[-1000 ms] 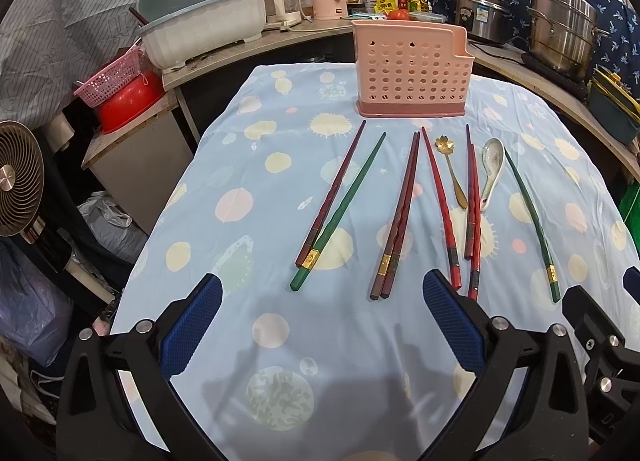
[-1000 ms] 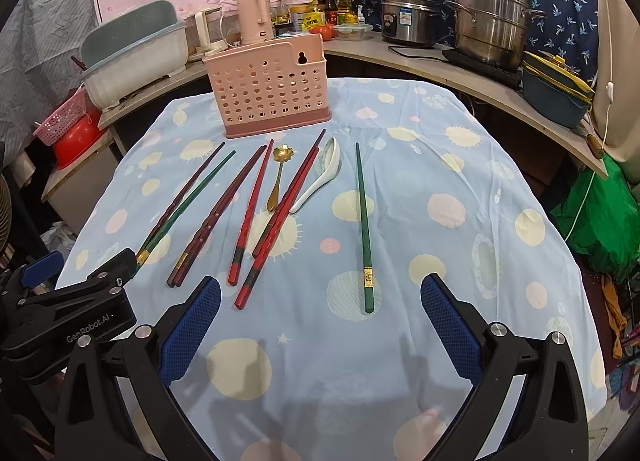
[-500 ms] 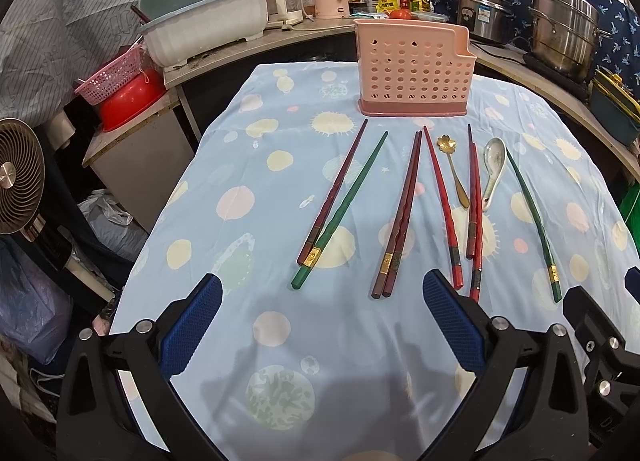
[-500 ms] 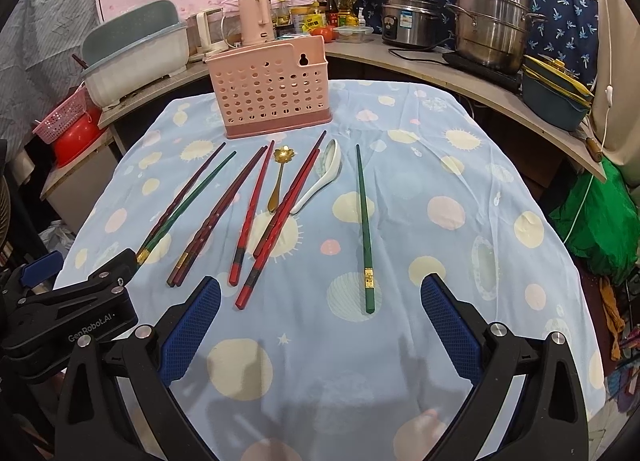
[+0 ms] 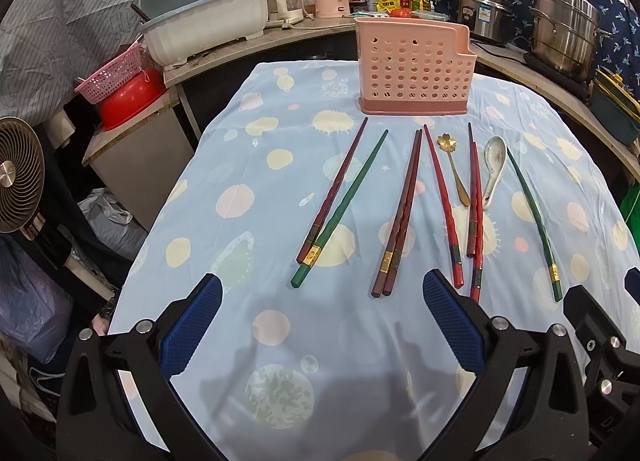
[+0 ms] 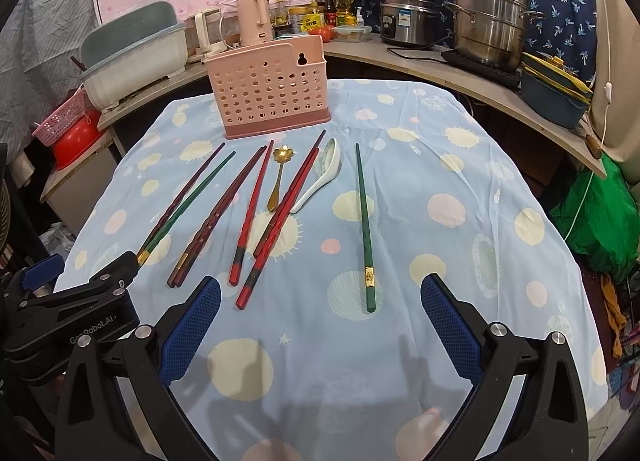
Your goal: Organize utensils
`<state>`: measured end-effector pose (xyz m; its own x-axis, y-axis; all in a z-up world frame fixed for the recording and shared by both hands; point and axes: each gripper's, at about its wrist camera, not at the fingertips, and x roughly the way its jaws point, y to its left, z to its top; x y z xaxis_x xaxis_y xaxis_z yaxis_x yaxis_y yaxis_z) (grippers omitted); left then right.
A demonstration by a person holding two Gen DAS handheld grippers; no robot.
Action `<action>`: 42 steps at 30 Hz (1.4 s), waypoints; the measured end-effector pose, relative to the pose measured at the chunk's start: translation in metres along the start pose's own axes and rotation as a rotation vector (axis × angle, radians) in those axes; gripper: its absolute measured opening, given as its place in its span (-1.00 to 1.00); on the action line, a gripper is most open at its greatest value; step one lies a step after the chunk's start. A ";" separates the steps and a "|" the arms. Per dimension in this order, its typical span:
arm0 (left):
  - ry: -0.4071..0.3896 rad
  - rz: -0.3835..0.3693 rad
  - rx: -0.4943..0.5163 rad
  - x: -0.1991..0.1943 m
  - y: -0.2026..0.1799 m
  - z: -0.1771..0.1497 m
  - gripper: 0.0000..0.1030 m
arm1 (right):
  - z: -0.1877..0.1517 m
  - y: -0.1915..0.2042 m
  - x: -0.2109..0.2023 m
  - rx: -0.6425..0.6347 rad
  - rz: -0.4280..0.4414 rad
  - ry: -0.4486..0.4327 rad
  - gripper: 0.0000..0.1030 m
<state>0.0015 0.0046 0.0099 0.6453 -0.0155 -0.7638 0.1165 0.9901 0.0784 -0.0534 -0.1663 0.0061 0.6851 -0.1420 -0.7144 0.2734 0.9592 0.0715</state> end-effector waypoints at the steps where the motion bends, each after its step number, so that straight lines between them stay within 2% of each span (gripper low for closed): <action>1: 0.001 -0.001 0.000 0.000 0.000 -0.001 0.86 | 0.000 0.000 0.000 0.000 0.002 0.002 0.87; 12: 0.019 -0.034 -0.030 0.010 0.009 -0.003 0.87 | -0.004 -0.012 0.009 0.039 0.013 0.017 0.87; 20: 0.051 0.002 -0.090 0.032 0.045 -0.007 0.87 | -0.006 -0.030 0.027 0.078 -0.003 0.052 0.87; 24: 0.042 -0.009 -0.112 0.042 0.061 -0.003 0.87 | -0.004 -0.033 0.036 0.079 -0.006 0.060 0.85; 30: 0.056 -0.005 -0.103 0.060 0.066 0.004 0.87 | -0.002 -0.033 0.052 0.073 0.005 0.083 0.65; 36: 0.059 -0.001 -0.085 0.081 0.064 0.018 0.86 | -0.001 -0.033 0.063 0.071 0.003 0.097 0.65; 42: 0.086 -0.003 -0.039 0.099 0.051 0.015 0.85 | 0.003 -0.031 0.071 0.067 -0.001 0.108 0.65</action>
<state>0.0829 0.0518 -0.0521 0.5777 -0.0084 -0.8162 0.0882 0.9947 0.0522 -0.0113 -0.2070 -0.0447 0.6088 -0.1125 -0.7853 0.3211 0.9401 0.1143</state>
